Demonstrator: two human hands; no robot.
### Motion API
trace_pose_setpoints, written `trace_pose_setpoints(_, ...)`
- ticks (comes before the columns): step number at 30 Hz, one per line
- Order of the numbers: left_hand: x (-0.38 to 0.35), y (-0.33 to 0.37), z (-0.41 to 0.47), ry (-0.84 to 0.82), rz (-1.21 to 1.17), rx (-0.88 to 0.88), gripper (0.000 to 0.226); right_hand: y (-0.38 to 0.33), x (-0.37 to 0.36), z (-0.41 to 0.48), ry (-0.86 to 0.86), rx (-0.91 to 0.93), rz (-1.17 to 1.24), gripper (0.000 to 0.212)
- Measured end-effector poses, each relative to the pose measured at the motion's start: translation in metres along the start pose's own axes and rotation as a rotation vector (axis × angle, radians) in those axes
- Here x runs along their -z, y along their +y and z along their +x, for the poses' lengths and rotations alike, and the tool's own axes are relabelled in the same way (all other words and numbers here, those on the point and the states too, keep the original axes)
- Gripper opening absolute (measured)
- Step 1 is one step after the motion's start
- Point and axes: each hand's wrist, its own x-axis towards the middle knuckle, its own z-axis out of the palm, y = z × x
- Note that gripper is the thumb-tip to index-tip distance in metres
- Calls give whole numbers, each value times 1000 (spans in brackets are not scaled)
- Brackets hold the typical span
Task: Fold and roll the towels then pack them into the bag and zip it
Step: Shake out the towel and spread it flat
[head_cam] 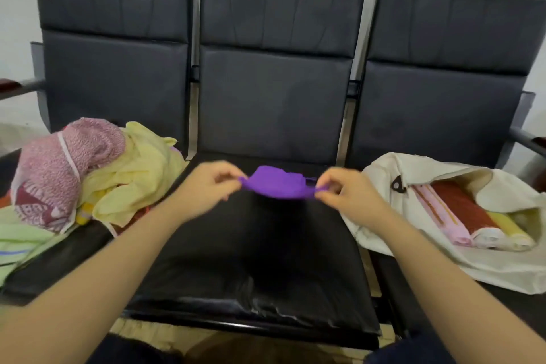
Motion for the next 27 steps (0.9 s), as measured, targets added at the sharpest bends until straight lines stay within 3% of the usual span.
trace_pose_setpoints(2, -19, -33, -31, -195, 129, 41, 18, 18, -24, -28, -258, -48, -103, 20)
trace_pose_setpoints(5, -38, -57, -64, -487, 322, 80, 12, 33, -47, -60, -500, -63, -142, 19)
trace_pose_setpoints(7, -42, -57, -71, -526, 374, 52, 9, 33, -52, -69, -593, -43, -171, 16)
trace_pose_setpoints(11, -42, -46, -75, -508, 294, 125, 23, 27, -52, -76, -598, -106, -23, 10)
trace_pose_setpoints(18, -47, -46, -63, -438, -55, 567, 17, 31, -51, -61, -447, -301, 213, 8)
trace_pose_setpoints(23, -58, -58, -54, -432, 152, 532, 13, 42, -71, -50, -514, -388, 55, 9)
trace_pose_setpoints(27, -69, -71, -52, -438, 447, 413, 9, 49, -84, -48, -547, -324, -314, 15)
